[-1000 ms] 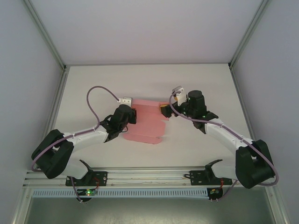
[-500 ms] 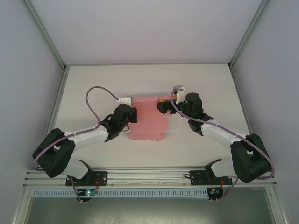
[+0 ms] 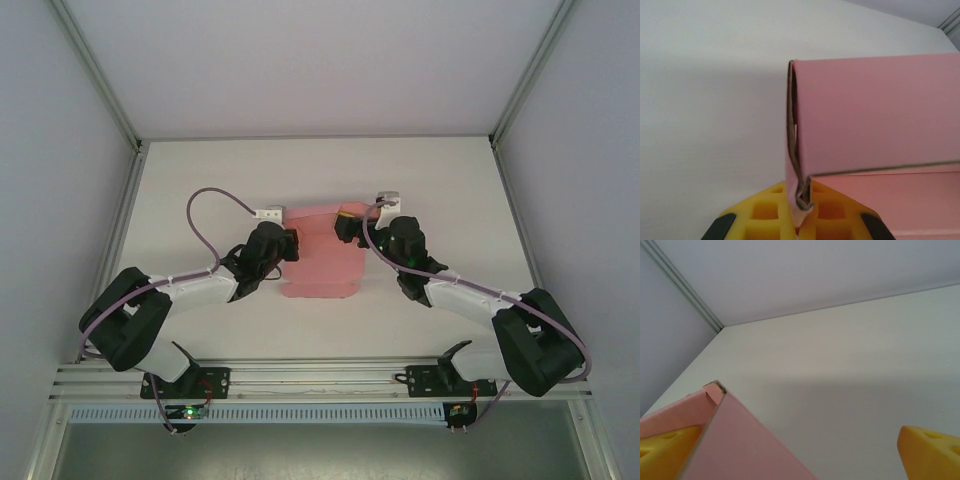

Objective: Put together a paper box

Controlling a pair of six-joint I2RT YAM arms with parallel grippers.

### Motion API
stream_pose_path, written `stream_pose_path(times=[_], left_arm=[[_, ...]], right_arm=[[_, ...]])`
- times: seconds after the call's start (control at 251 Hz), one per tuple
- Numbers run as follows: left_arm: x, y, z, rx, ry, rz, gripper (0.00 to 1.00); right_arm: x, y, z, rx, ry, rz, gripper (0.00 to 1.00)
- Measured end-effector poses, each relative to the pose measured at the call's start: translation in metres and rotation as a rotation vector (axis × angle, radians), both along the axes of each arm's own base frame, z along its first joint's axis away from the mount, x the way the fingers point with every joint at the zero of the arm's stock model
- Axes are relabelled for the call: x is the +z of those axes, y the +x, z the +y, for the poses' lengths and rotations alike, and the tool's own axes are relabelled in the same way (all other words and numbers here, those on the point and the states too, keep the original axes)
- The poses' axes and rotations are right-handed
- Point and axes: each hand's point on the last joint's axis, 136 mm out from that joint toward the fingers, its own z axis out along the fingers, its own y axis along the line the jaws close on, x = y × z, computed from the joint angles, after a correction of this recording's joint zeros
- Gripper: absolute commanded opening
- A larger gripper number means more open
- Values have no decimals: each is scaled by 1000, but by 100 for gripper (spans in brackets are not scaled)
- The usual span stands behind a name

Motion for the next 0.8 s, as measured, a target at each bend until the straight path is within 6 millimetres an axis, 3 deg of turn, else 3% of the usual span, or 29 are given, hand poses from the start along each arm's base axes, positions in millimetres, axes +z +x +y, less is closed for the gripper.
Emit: stream_pose_path(times=[0.188, 0.403, 0.603, 0.798], left_arm=[[3, 3, 6, 34, 14, -18, 0], [28, 5, 16, 81, -4, -80, 0], [28, 4, 22, 100, 14, -71, 0], [44, 5, 23, 103, 11, -74, 0]], right_arm=[[21, -10, -18, -47, -21, -39, 98], [48, -30, -54, -89, -88, -99, 98], [27, -33, -97, -153, -143, -26, 98], [-3, -32, -102, -105, -148, 89, 98]])
